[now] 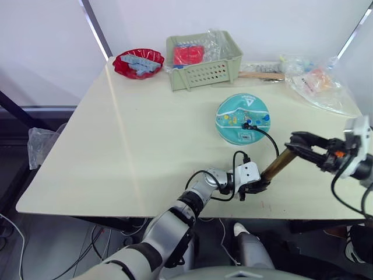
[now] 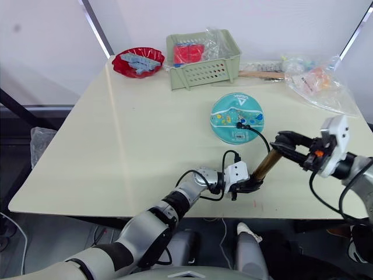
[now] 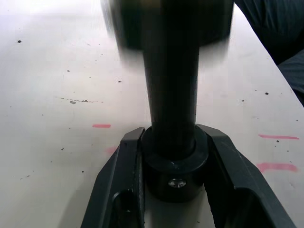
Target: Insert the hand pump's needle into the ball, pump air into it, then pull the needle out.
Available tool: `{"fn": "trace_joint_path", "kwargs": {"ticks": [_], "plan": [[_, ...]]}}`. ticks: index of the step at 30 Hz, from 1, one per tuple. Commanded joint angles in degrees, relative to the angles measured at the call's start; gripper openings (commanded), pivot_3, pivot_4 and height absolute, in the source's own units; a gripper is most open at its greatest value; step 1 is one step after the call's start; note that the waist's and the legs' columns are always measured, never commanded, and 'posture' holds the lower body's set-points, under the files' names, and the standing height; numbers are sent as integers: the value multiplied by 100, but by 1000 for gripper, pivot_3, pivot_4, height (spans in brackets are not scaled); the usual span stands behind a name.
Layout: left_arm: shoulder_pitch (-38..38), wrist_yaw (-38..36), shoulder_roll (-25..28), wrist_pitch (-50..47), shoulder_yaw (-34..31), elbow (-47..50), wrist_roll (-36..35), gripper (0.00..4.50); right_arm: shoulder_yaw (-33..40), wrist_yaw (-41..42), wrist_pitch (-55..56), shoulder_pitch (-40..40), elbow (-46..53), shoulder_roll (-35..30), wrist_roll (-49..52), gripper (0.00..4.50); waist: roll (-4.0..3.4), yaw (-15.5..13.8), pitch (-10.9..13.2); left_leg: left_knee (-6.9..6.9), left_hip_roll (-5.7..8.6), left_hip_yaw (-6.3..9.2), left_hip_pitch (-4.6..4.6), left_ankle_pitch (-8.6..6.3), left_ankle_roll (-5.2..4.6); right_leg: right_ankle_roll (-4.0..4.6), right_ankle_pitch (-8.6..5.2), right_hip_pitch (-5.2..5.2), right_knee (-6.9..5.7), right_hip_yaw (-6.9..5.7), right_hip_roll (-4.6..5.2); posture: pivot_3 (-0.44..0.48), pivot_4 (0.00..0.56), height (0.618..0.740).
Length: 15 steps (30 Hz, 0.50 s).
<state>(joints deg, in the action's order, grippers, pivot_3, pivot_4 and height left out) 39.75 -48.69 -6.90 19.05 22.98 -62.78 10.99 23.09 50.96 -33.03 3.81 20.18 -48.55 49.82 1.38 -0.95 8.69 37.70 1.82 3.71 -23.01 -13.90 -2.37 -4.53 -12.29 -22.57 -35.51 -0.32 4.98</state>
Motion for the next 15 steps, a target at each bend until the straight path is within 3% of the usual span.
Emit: {"fn": "trace_joint_path", "kwargs": {"ticks": [1, 8, 15], "plan": [[-291, 67, 270, -404, 154, -604, 339, 1188, 879, -80, -177, 402, 211, -269, 695, 1679, -1, 1, 1, 0, 0, 0, 0, 0, 0, 1, -1, 0, 0, 0, 0, 0, 150, 737], [-327, 44, 273, -378, 173, -583, 349, 1188, 1489, -13, -722, 998, 32, -925, 1384, 1679, -9, -3, 9, 0, 0, -1, -4, 0, 0, 0, 0, -3, 1, 0, 0, 0, 150, 737], [-349, 33, 295, -368, 171, -579, 348, 1188, 1462, 47, -1061, 1255, 7, -1092, 1644, 1679, -21, -5, 17, 0, 2, -2, -19, 1, -1, 2, 1, -15, 1, 0, 4, 0, 150, 737]]}}
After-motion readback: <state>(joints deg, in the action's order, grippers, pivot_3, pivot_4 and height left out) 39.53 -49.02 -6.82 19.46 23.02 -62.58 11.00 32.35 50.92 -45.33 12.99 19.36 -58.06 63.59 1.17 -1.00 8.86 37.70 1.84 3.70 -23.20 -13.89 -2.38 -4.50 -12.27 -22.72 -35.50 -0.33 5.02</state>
